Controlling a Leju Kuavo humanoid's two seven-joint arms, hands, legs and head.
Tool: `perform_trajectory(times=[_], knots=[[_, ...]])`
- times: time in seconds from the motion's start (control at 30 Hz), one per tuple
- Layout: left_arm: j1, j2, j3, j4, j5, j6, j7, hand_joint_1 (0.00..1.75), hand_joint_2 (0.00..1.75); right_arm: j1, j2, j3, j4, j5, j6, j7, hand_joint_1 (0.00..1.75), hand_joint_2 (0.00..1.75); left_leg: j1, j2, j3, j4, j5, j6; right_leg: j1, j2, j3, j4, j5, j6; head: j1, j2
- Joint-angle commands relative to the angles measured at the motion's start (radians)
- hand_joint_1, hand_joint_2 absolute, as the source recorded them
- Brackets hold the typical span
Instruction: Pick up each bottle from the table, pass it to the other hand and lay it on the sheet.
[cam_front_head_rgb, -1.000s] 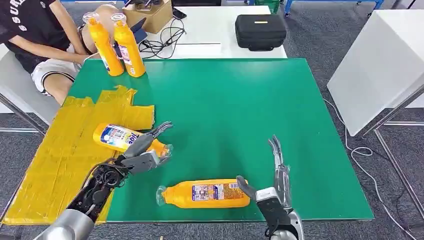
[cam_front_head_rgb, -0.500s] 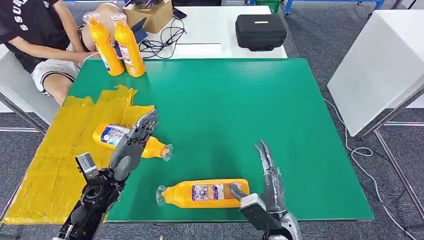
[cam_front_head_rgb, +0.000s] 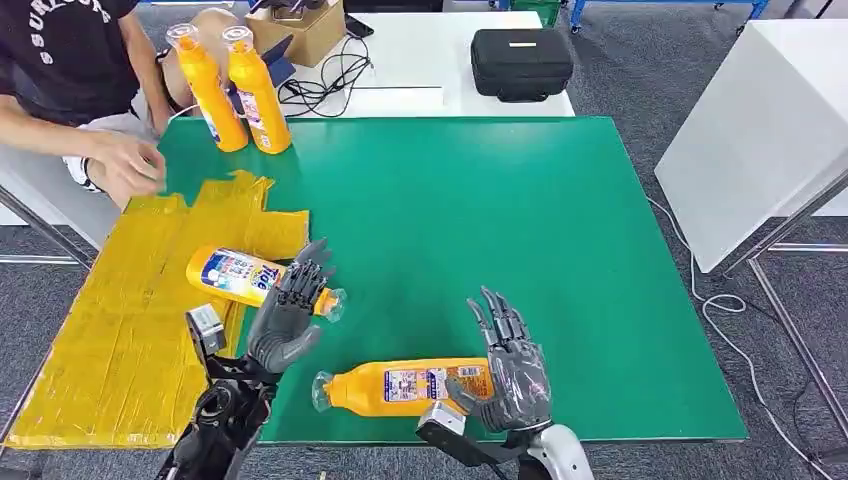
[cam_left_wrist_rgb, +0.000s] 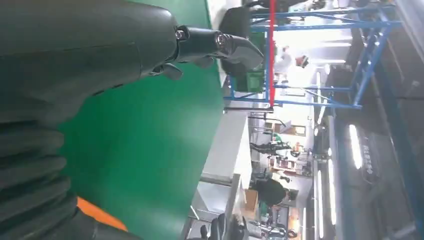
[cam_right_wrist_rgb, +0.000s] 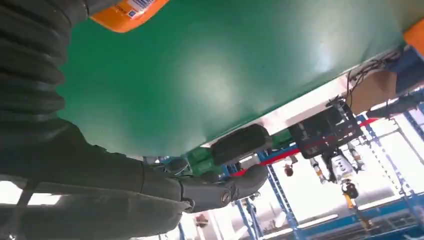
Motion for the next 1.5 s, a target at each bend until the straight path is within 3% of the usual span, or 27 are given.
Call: perform_trajectory(times=[0.03, 0.47, 0.6, 0.87, 1.0, 1.1, 1.5], knots=[[-0.09, -0.065, -0.013, 0.241, -0.031, 0.001, 0.026, 0.0, 1.75, -0.071, -0.042, 0.059, 0.129, 0.068, 0.055, 0.079, 0.0, 1.75, 0.001, 0.0, 0.005, -0.001, -0.001, -0.001, 0.001, -0.002, 0.006, -0.003, -0.001, 0.001, 0.0, 0.0], [-0.108, -0.069, -0.012, 0.294, -0.026, -0.015, 0.01, 0.0, 1.75, -0.08, -0.042, 0.079, 0.158, 0.107, 0.096, 0.111, 0.0, 1.75, 0.001, 0.001, 0.004, -0.001, -0.001, -0.001, 0.001, -0.001, 0.004, -0.002, 0.0, 0.001, 0.0, 0.0], [-0.073, -0.05, -0.017, 0.265, -0.053, -0.006, -0.004, 0.0, 1.75, -0.113, -0.044, 0.132, 0.266, 0.156, 0.172, 0.141, 0.0, 1.75, 0.0, 0.001, 0.003, -0.001, 0.0, -0.001, 0.001, -0.001, 0.003, -0.002, 0.0, 0.001, 0.0, 0.0], [-0.029, -0.053, 0.019, 0.224, -0.063, -0.002, 0.009, 0.0, 1.75, -0.21, -0.015, 0.152, 0.452, 0.143, 0.177, 0.12, 0.0, 1.75, 0.002, 0.004, 0.008, -0.002, -0.001, -0.002, 0.002, 0.002, 0.008, -0.004, 0.001, 0.001, 0.0, 0.0], [-0.026, -0.053, 0.037, 0.226, -0.061, 0.001, 0.019, 0.0, 1.75, -0.249, -0.002, 0.174, 0.512, 0.141, 0.189, 0.115, 0.0, 1.75, 0.0, 0.0, 0.004, -0.001, 0.001, 0.0, 0.001, -0.001, 0.004, -0.001, 0.001, 0.001, 0.001, 0.0], [-0.02, -0.052, 0.049, 0.228, -0.064, 0.002, 0.023, 0.0, 1.75, -0.276, 0.007, 0.2, 0.578, 0.155, 0.213, 0.132, 0.0, 1.75, 0.002, 0.006, 0.006, -0.002, 0.0, -0.001, 0.003, 0.003, 0.006, -0.003, 0.003, -0.001, 0.0, 0.0], [-0.03, -0.063, 0.086, 0.243, -0.083, -0.003, 0.037, 0.0, 1.75, -0.283, 0.013, 0.216, 0.603, 0.204, 0.244, 0.181, 0.0, 1.75, 0.002, 0.002, 0.007, -0.002, 0.002, -0.001, 0.004, -0.001, 0.006, -0.002, 0.003, -0.002, 0.0, 0.0]])
